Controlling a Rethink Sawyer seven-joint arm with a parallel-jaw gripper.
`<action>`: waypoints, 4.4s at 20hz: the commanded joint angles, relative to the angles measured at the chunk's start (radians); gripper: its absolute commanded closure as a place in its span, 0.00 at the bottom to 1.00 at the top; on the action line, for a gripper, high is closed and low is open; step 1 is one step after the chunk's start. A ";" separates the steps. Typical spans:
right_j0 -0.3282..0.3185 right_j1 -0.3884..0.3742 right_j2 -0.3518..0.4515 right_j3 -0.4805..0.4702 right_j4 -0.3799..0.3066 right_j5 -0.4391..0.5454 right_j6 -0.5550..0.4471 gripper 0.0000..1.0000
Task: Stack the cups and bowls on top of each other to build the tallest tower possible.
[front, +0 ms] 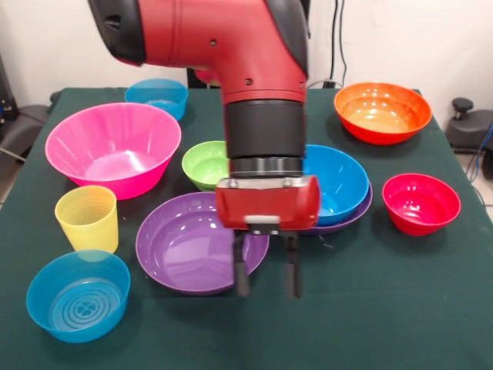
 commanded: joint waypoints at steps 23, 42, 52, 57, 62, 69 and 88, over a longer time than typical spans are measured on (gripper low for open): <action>0.145 -0.082 -0.154 0.121 0.075 0.101 0.093 0.00; 0.248 -0.065 -0.339 0.115 0.221 0.023 0.111 0.00; 0.308 -0.011 -0.421 0.078 0.242 -0.009 0.091 0.00; 0.358 0.062 -0.492 0.037 0.279 -0.055 0.110 0.00; 0.410 0.146 -0.558 0.003 0.359 -0.108 0.153 0.00; 0.476 0.188 -0.613 -0.010 0.480 -0.114 0.155 0.00; 0.446 0.228 -0.660 -0.003 0.432 -0.202 0.028 0.00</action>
